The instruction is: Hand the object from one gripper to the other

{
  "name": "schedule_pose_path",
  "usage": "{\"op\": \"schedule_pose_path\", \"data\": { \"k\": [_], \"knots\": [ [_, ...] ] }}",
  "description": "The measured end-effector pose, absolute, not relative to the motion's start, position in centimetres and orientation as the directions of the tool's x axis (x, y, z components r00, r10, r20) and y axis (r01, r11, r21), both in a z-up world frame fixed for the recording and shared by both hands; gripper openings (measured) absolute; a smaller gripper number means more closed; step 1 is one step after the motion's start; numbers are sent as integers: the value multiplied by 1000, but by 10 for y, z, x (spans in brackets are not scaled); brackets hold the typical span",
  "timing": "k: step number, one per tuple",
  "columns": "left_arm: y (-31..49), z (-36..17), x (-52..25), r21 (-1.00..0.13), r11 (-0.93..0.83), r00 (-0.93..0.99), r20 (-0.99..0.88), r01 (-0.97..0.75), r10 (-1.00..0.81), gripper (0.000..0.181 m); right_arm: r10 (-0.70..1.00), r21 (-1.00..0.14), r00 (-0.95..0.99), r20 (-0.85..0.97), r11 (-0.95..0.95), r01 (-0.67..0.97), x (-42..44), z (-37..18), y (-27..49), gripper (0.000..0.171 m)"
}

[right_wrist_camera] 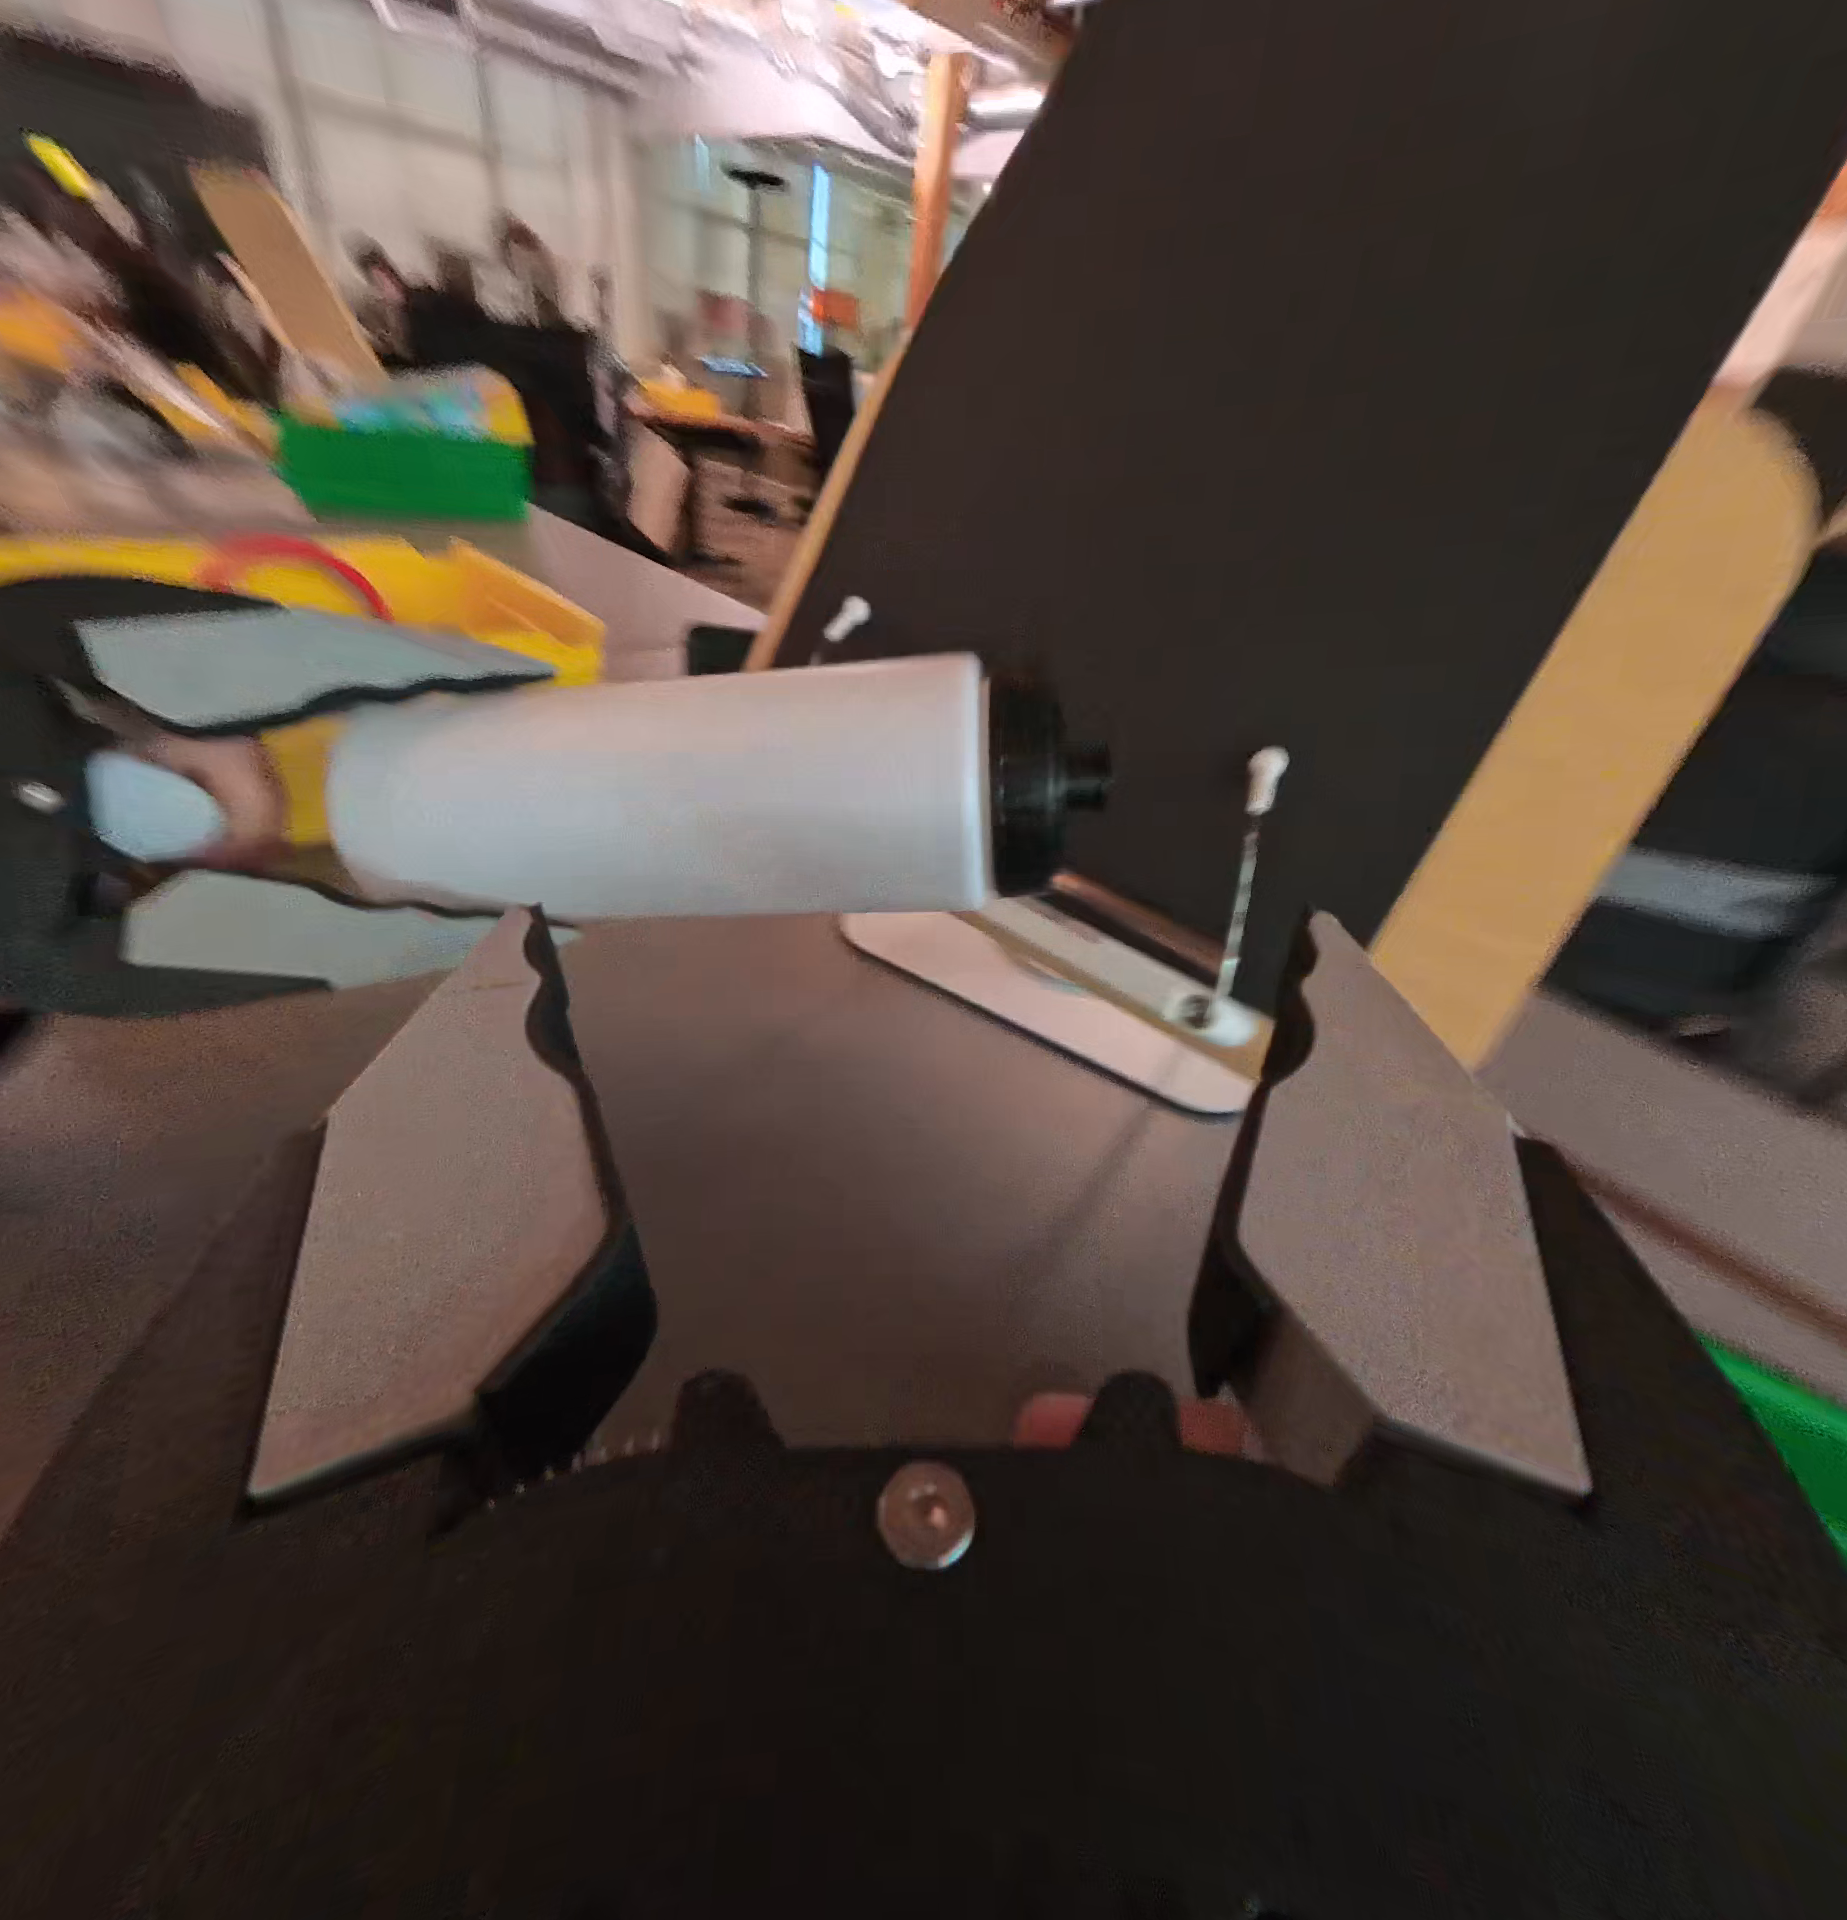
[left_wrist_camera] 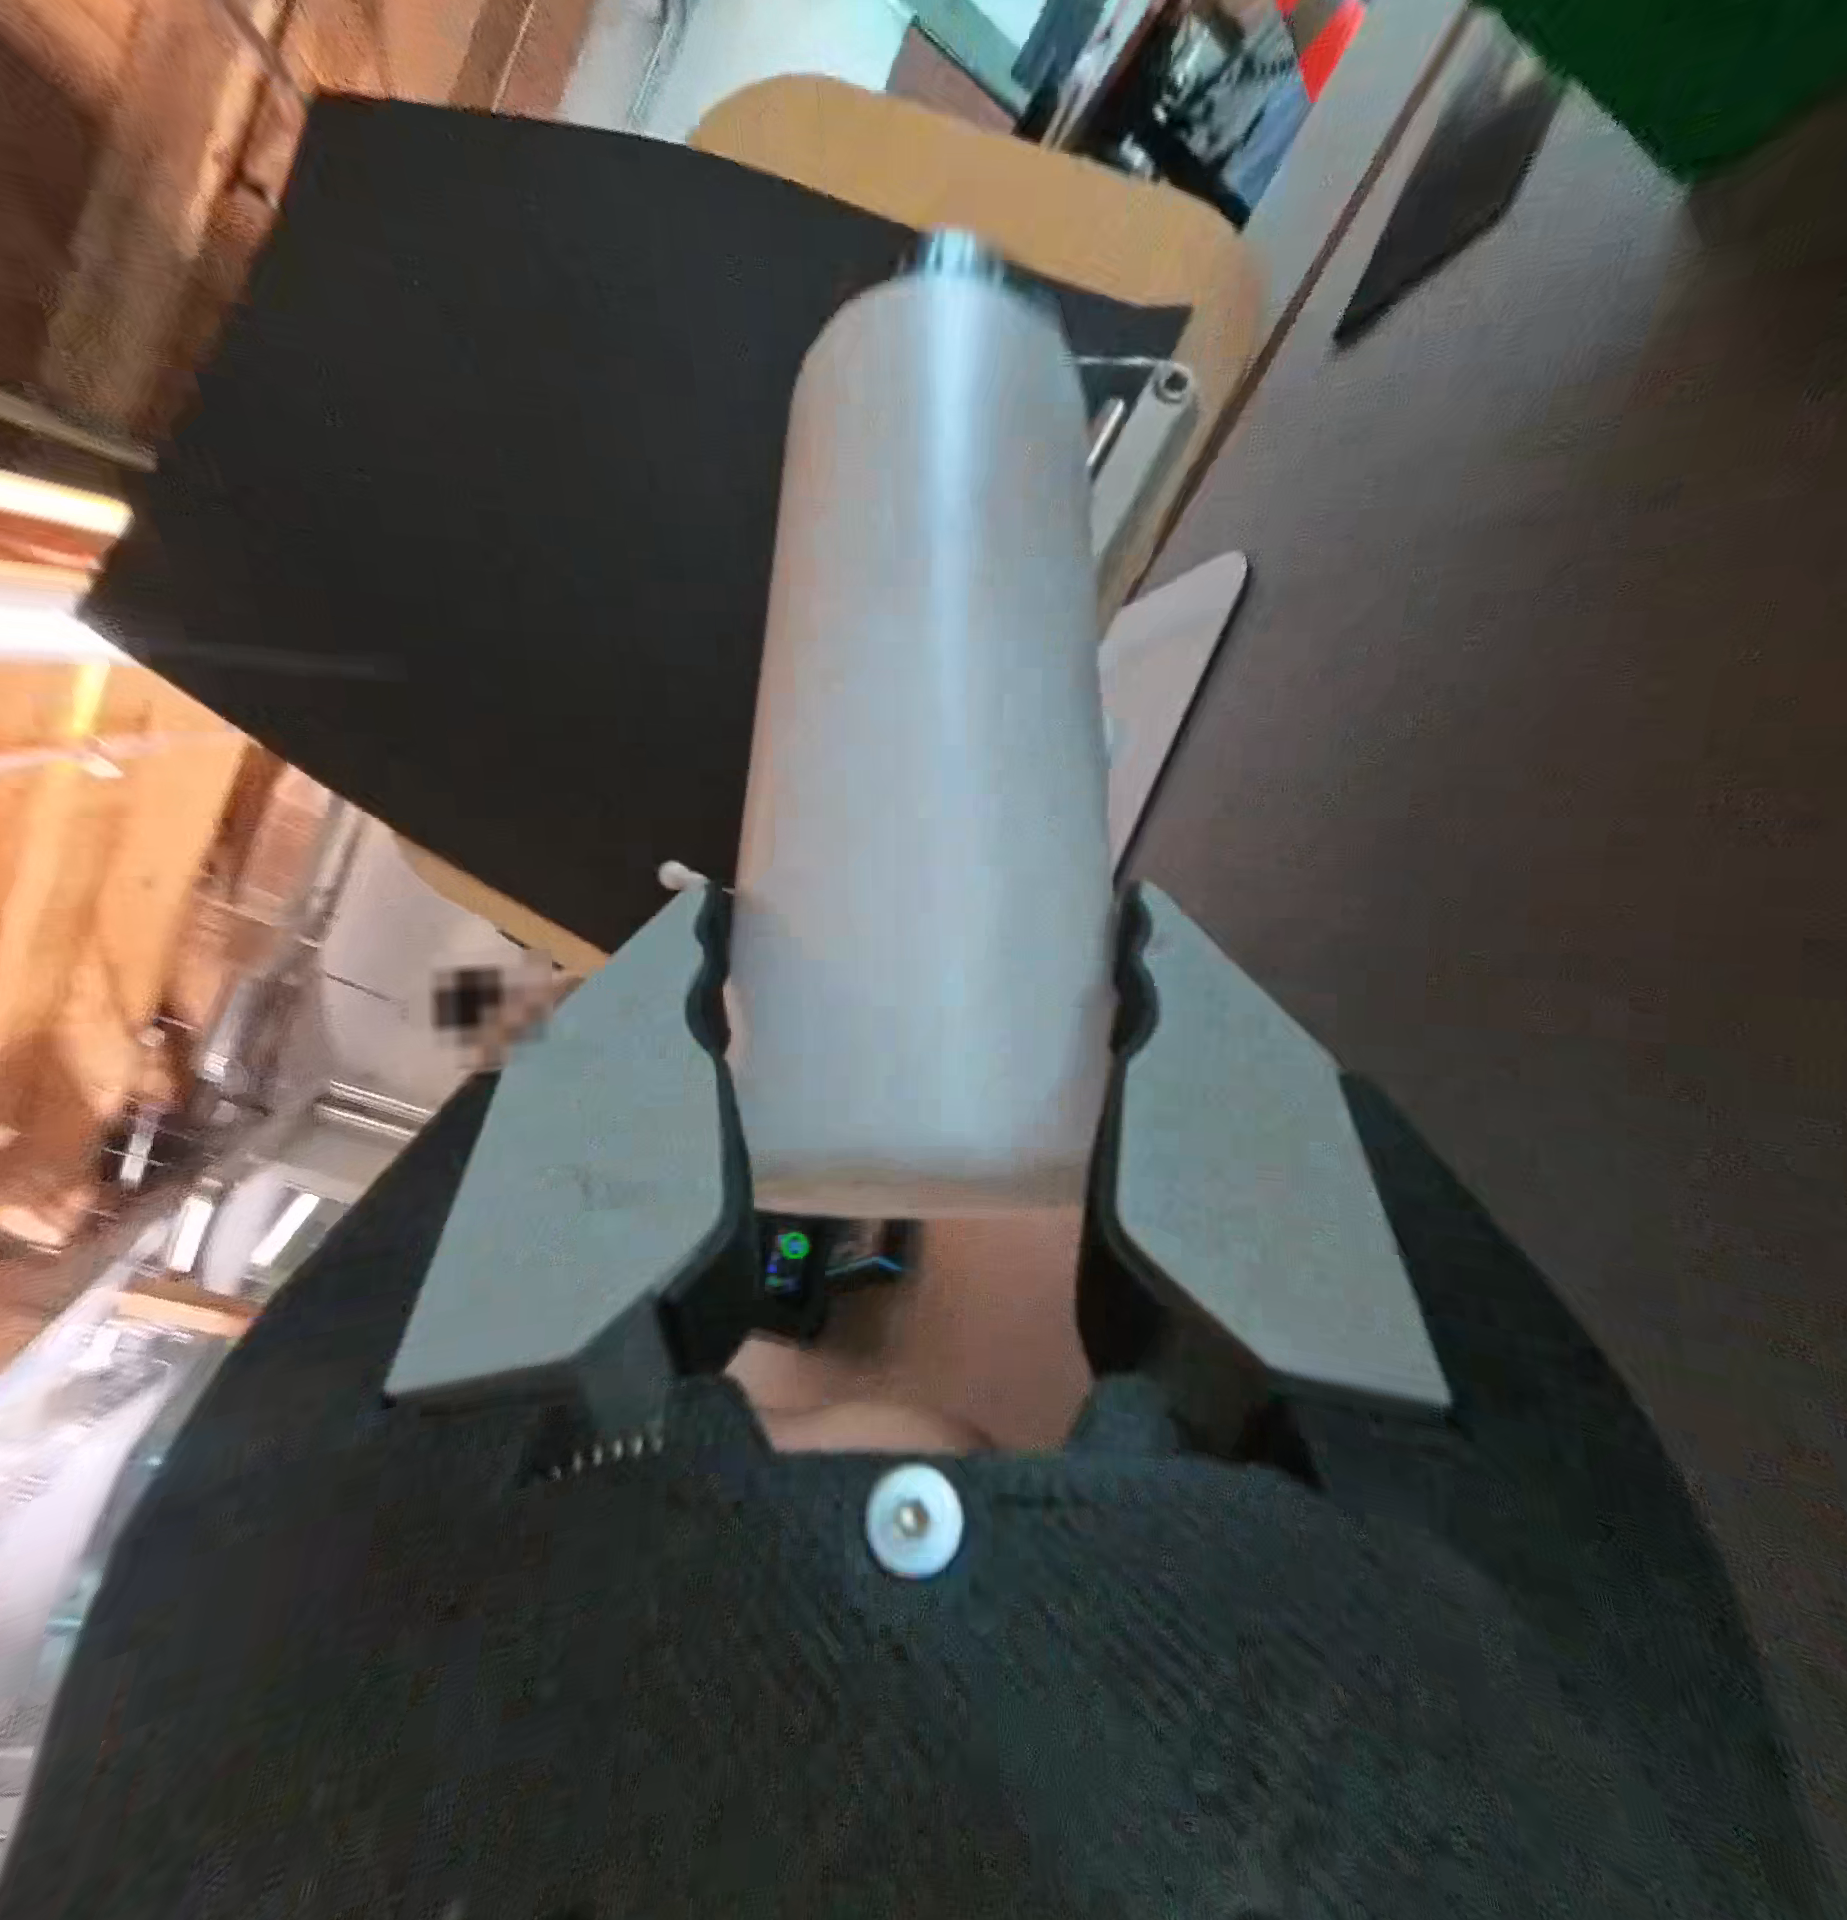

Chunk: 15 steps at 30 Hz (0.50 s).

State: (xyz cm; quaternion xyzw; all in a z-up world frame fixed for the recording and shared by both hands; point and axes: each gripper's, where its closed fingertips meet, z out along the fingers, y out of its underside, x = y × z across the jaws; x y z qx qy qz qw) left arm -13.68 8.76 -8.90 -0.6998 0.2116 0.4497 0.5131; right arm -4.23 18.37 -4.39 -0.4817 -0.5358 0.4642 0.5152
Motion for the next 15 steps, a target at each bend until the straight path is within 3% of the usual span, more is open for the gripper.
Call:
{"op": "schedule_pose_path", "data": {
  "k": [1,2,4,5,8,10,14,15],
  "knots": [
    [85,-92,-135,-444,-393,420,-895,-805,150,54,978,-977,34,206,204,58,-41,-43,182,131],
    [81,-92,-127,-359,-352,333,-933,-864,134,0,956,-954,39,292,288,85,-42,-45,174,129],
    [80,-108,-120,-262,-337,268,-963,-904,28,0,902,-891,-1,432,427,152,-50,-61,154,128],
    [78,-130,-111,-266,-291,304,-948,-919,-95,0,875,-860,-24,483,479,178,-56,-72,145,124],
    [66,-150,-107,-476,-289,533,-830,-831,-164,6,826,-789,-113,553,562,250,-69,-112,130,101],
    [62,-159,-99,-636,-276,691,-688,-721,-220,15,843,-785,-196,501,538,308,-74,-136,124,112],
    [42,-175,-79,-688,-216,708,-592,-693,-385,22,872,-811,-338,354,466,354,-75,-158,102,118],
    [35,-177,-69,-693,-197,698,-578,-693,-423,30,866,-804,-358,348,473,361,-74,-162,99,118]
  ]
}}
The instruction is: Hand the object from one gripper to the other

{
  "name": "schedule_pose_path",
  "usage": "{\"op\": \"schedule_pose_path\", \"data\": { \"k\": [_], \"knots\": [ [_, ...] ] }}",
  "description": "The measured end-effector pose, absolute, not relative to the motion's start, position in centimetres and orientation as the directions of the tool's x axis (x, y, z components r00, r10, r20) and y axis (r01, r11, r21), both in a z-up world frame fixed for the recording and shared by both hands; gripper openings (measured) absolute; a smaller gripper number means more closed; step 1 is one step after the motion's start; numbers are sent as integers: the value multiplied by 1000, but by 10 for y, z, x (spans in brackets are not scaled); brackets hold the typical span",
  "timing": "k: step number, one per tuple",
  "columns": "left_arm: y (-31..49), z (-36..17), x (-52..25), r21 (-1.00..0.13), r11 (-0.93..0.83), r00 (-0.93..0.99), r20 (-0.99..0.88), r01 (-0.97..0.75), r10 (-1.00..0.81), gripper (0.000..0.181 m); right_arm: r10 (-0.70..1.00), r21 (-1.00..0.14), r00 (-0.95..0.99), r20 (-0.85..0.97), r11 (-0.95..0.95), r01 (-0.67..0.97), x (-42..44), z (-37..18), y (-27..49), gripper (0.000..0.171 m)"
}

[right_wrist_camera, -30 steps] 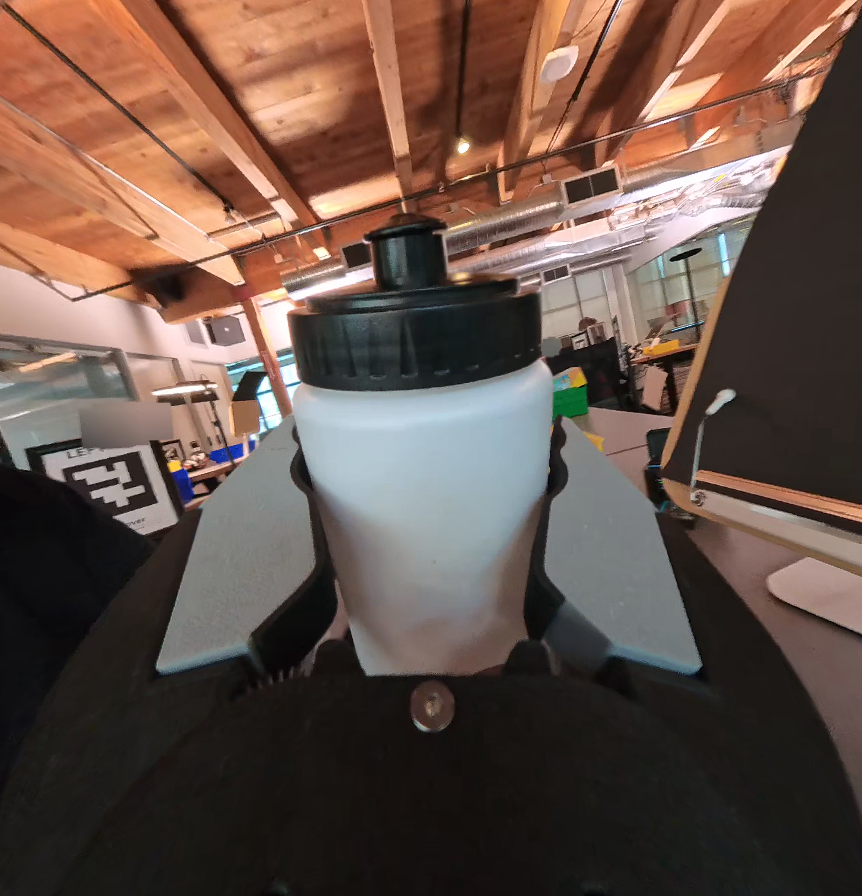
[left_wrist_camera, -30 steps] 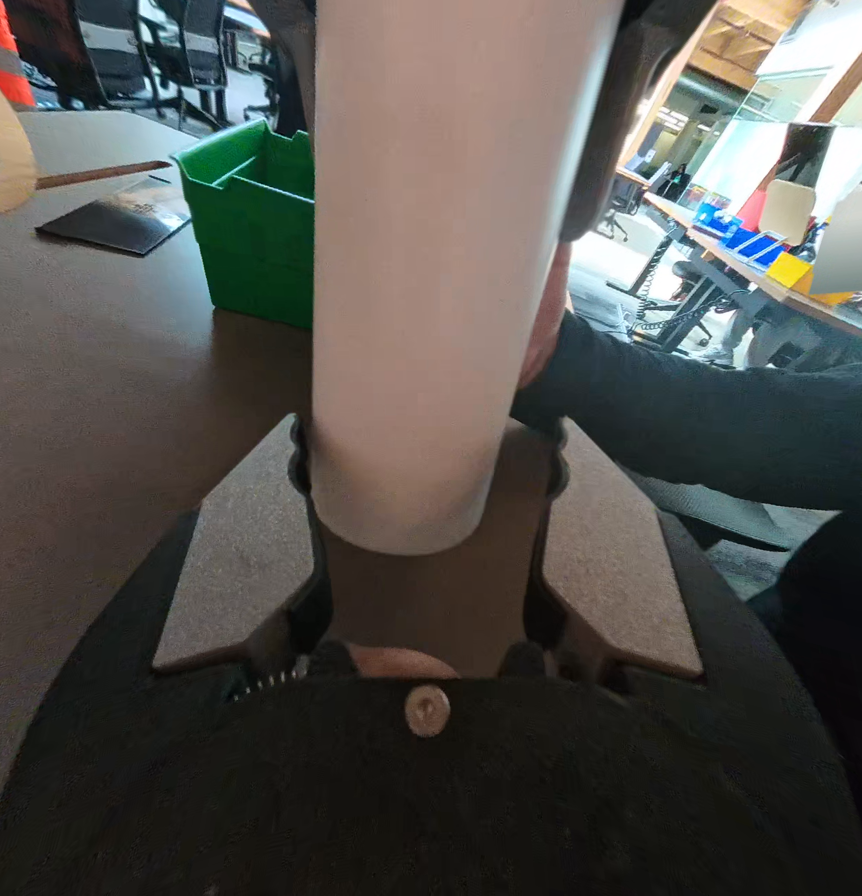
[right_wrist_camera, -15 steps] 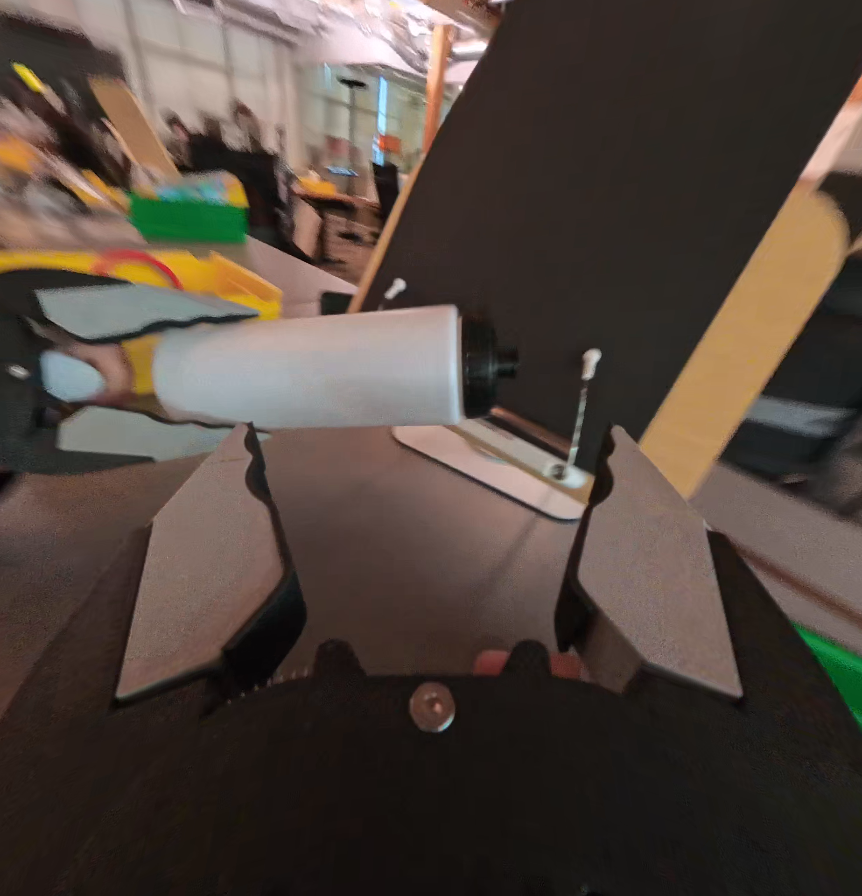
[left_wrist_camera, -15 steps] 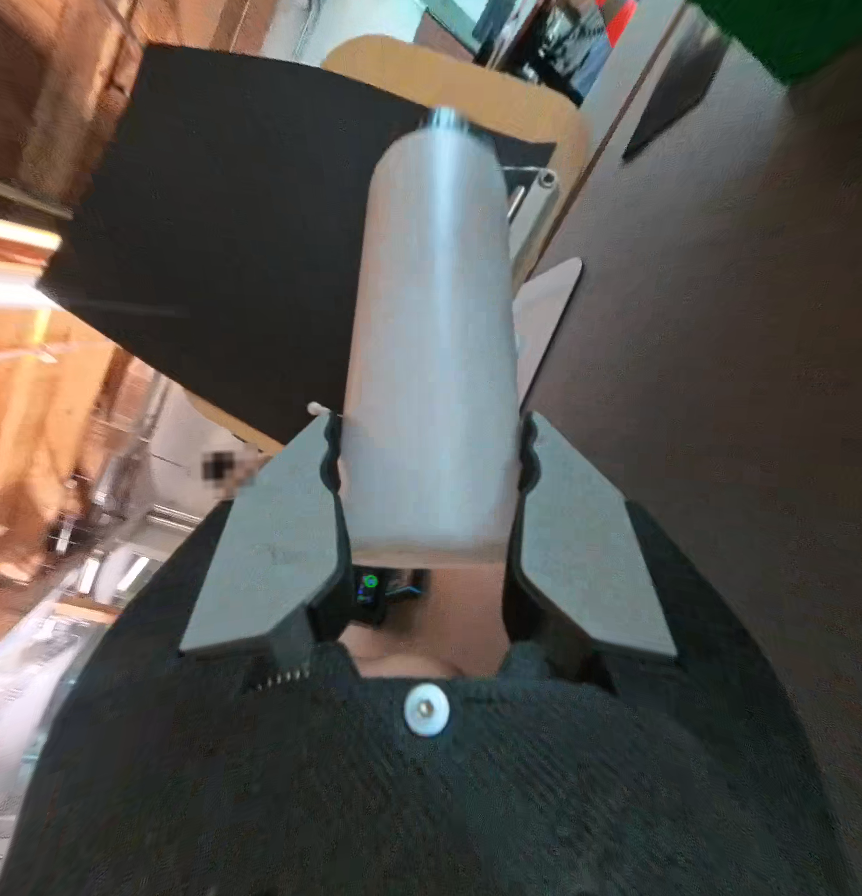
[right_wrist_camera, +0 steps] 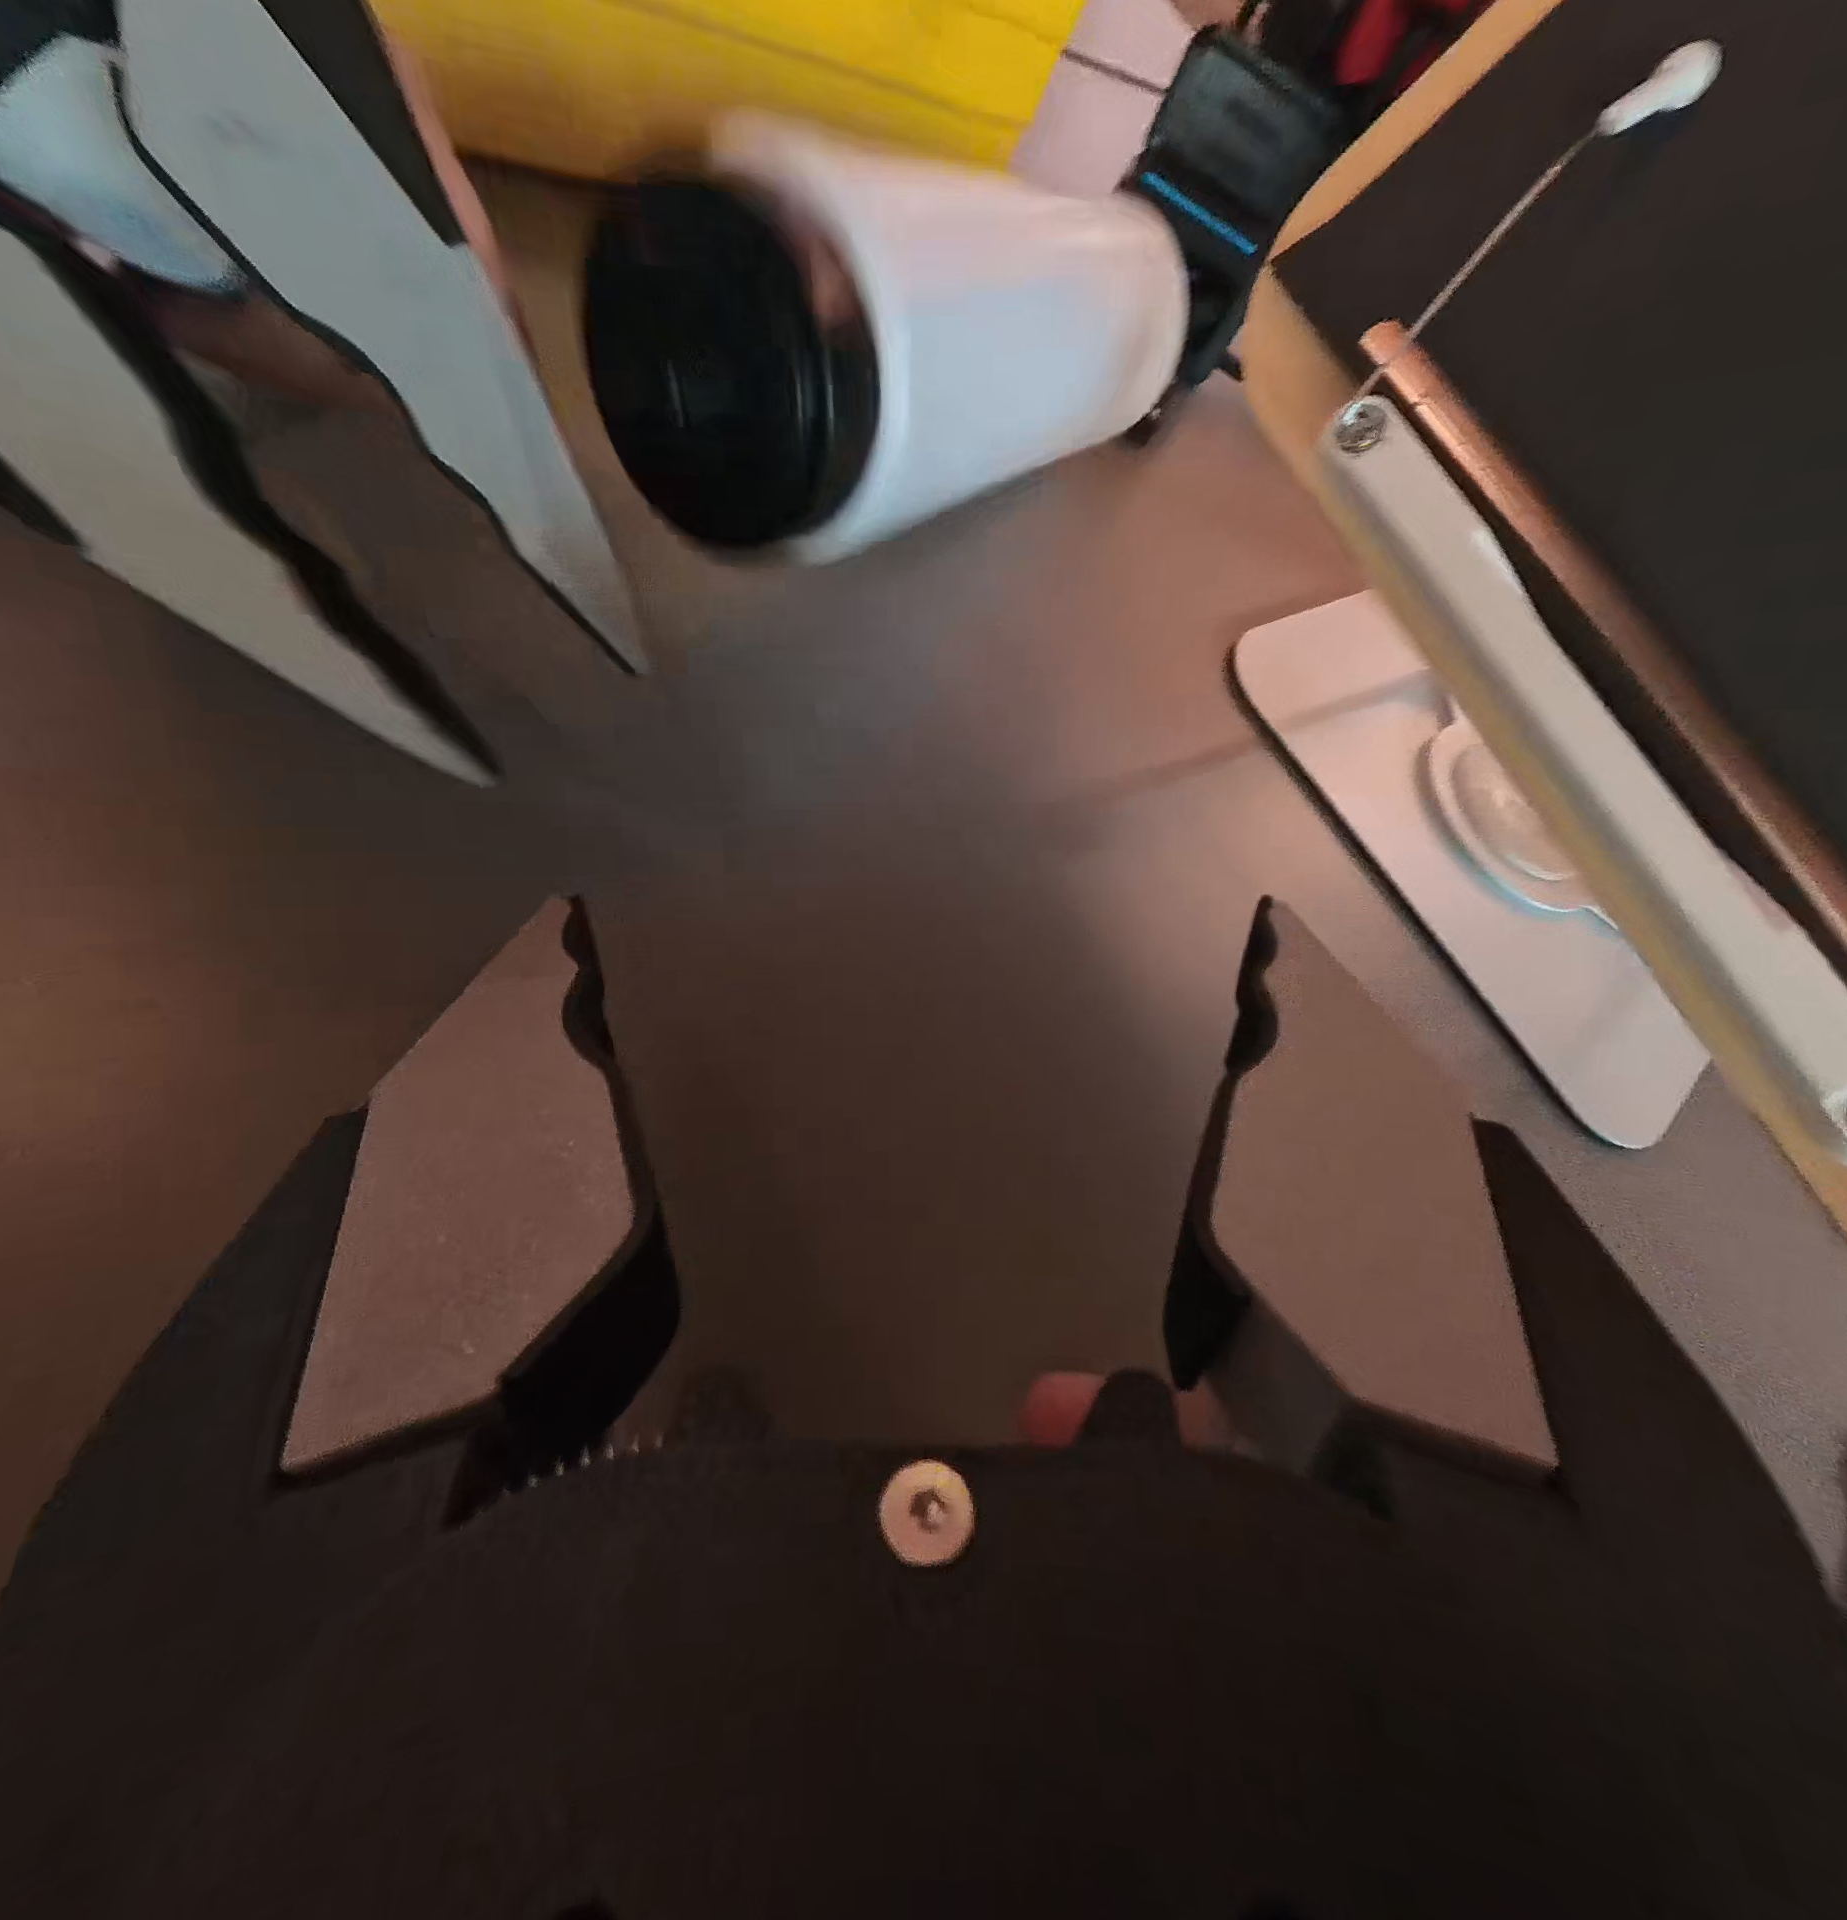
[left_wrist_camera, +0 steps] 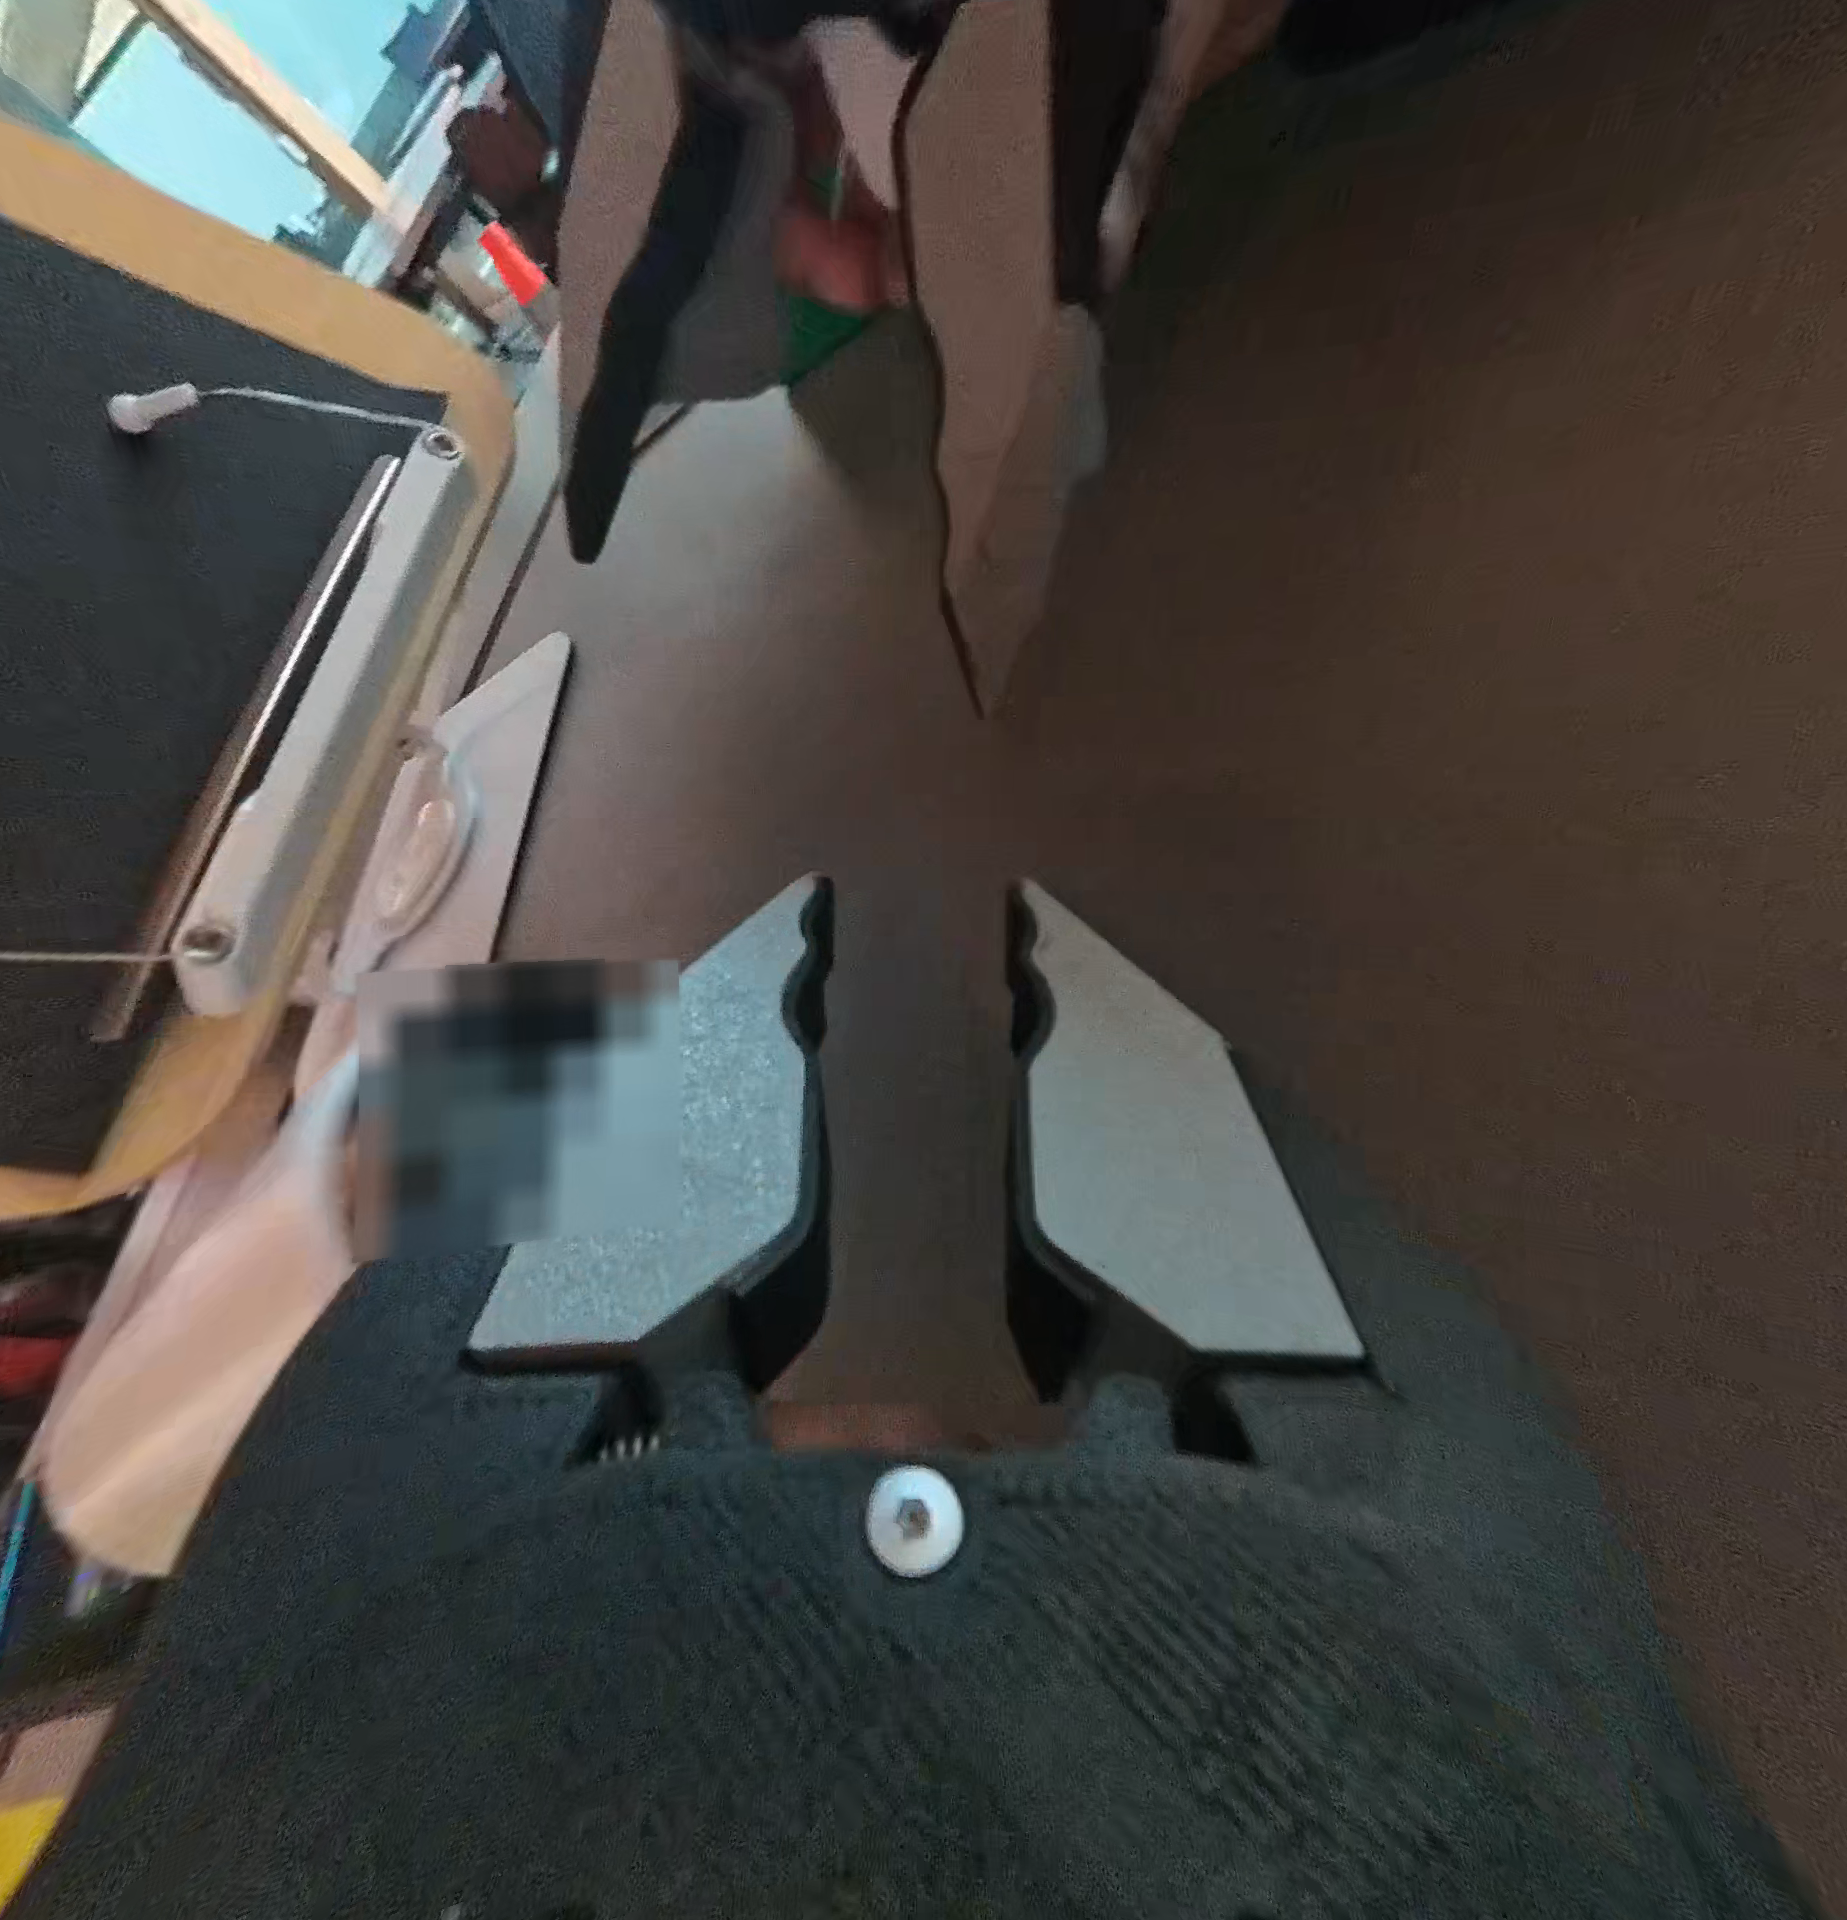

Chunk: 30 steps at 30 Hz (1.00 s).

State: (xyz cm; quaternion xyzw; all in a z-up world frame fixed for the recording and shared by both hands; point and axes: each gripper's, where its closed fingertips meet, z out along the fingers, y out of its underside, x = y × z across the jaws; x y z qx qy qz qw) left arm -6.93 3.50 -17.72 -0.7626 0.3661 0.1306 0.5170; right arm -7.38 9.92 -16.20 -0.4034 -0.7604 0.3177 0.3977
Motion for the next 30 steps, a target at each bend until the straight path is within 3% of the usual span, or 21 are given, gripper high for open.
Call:
{"op": "schedule_pose_path", "data": {
  "k": [3,5,8,10,13,16,19,21,24,26,27,30],
  "knots": [
    [15,-179,-49,-714,-166,693,-552,-680,-463,36,844,-791,-424,328,491,365,-68,-171,92,110],
    [11,-164,-56,-725,-175,726,-576,-666,-377,43,847,-793,-447,289,473,383,-67,-176,90,110],
    [-2,-136,-75,-747,-236,776,-549,-622,-310,80,855,-813,-446,264,446,374,-68,-172,88,110],
    [-12,-124,-95,-665,-333,742,-571,-669,-351,103,860,-826,-448,245,427,368,-67,-169,87,111],
    [-5,-104,-137,-418,-368,554,-689,-831,-468,95,864,-853,-467,189,380,359,-65,-165,83,110],
    [18,-105,-169,-225,-351,409,-642,-909,-649,75,860,-863,-484,161,361,353,-64,-163,79,110],
    [52,-126,-200,-55,-387,342,-591,-920,-730,87,852,-865,-498,165,367,342,-60,-161,77,110],
    [68,-144,-204,29,-341,267,-561,-939,-783,85,852,-871,-496,167,363,331,-58,-157,78,110],
    [82,-171,-189,79,-249,177,-503,-965,-846,80,857,-897,-494,147,326,299,-56,-146,80,109],
    [81,-191,-189,148,-230,142,-449,-962,-882,93,859,-912,-495,126,297,283,-54,-139,82,108],
    [77,-195,-192,180,-229,139,-410,-957,-902,88,862,-917,-493,118,285,277,-54,-136,84,108],
    [67,-200,-169,22,-323,302,-300,-946,-905,89,864,-927,-491,110,267,262,-51,-130,86,105]
  ]
}}
